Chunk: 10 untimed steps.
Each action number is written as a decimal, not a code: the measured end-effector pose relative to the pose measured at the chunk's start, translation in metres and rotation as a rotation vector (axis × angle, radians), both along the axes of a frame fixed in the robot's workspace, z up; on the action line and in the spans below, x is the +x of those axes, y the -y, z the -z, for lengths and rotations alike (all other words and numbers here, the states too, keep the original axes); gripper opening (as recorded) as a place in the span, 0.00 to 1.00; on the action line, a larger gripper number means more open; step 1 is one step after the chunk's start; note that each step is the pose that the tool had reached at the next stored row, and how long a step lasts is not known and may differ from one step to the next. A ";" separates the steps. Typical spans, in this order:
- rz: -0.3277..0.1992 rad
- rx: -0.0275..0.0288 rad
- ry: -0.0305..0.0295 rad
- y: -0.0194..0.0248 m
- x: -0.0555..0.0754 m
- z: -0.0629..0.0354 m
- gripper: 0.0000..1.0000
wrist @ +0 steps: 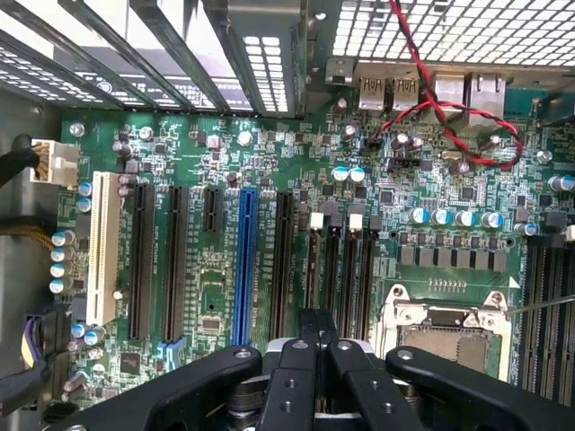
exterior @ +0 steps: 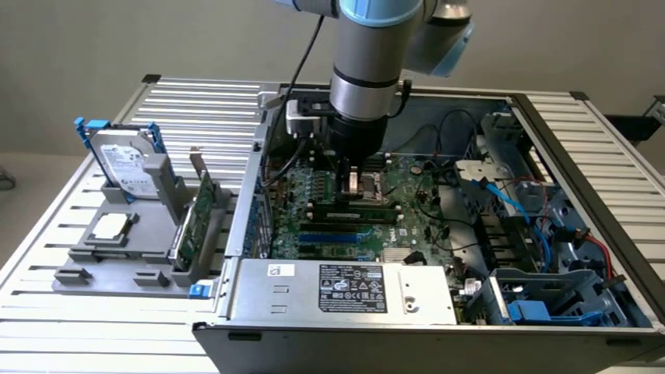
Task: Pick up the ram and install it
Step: 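Press down the ram until it locks into place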
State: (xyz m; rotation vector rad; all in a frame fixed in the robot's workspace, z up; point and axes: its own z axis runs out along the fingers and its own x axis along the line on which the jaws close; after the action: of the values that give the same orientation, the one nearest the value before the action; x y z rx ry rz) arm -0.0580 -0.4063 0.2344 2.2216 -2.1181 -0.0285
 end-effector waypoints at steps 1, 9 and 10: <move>0.000 0.0000 0.0000 -0.0001 0.000 0.0013 0.11; 0.000 0.0001 0.0000 -0.0016 -0.002 0.0020 0.11; 0.000 0.0000 0.0000 -0.0021 -0.002 0.0019 0.11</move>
State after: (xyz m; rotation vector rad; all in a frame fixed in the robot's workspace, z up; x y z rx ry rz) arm -0.0604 -0.4042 0.2324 2.2217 -2.1181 -0.0285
